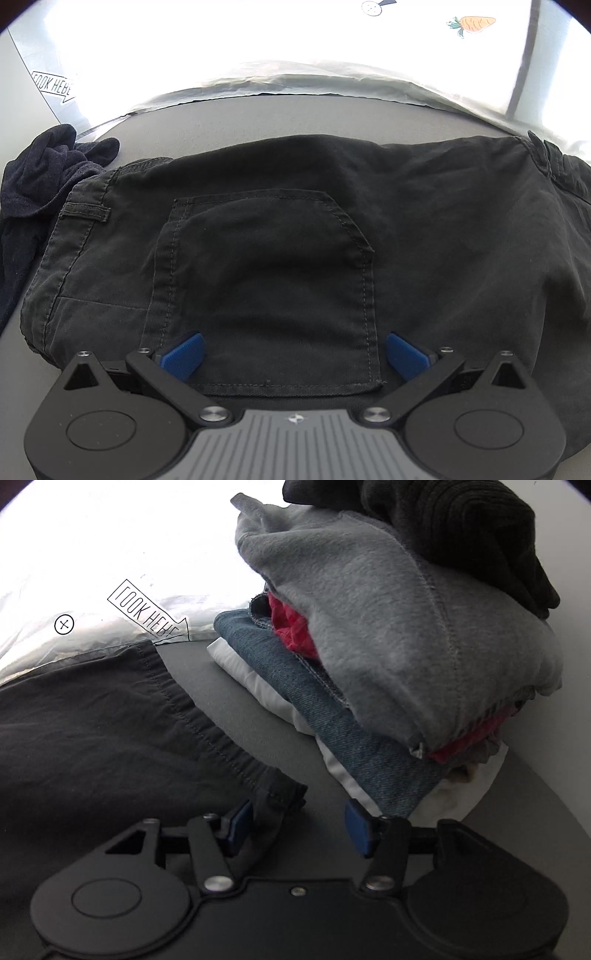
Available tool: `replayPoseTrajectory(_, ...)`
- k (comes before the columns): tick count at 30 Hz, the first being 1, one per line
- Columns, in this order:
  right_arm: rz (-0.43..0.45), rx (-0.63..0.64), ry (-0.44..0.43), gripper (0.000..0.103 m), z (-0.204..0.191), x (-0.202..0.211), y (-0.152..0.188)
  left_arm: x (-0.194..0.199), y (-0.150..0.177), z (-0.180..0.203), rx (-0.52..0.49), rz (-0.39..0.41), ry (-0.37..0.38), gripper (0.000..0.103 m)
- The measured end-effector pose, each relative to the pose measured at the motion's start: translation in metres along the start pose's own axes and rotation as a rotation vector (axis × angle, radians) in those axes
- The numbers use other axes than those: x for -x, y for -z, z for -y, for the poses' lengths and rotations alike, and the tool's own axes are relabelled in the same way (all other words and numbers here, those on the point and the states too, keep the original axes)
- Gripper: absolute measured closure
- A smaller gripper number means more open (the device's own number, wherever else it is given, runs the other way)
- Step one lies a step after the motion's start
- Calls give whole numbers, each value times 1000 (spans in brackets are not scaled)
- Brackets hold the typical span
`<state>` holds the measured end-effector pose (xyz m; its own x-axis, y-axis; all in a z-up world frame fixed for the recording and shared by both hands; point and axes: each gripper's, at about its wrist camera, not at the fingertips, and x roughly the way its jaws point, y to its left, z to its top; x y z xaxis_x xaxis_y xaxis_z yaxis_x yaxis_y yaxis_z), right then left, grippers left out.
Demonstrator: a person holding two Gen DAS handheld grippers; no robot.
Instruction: Fold clothes
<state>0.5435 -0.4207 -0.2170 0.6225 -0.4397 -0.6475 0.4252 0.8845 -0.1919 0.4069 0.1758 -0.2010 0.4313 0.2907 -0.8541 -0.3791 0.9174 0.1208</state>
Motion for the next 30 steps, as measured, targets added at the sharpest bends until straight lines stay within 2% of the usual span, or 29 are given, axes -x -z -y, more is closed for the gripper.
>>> replayPoseTrajectory(4,-5,-15,-70,20,-4,36,21,6,4,-6,6,10,15,0)
replayPoseTrajectory(7,-12,30,-104,9,-19,65,42,15,11,-17,23,31,39,0)
replayPoseTrajectory(10,-35,53,-160,2,-35,93,65,26,21,-38,98,52,74,0)
replayPoseTrajectory(13,-66,66,-215,1,-60,119,88,39,33,-69,226,71,75,0)
replayPoseTrajectory(18,-99,139,-322,0,-104,166,120,45,63,-140,565,81,215,1)
replayPoseTrajectory(20,-96,182,-366,0,-122,179,128,41,73,-160,654,81,238,4)
replayPoseTrajectory(23,-82,225,-424,0,-144,195,138,34,75,-177,707,80,268,12)
replayPoseTrajectory(25,-76,258,-432,0,-156,202,141,30,70,-182,711,90,300,17)
replayPoseTrajectory(30,-50,262,-452,0,-168,223,138,14,62,-187,735,96,355,17)
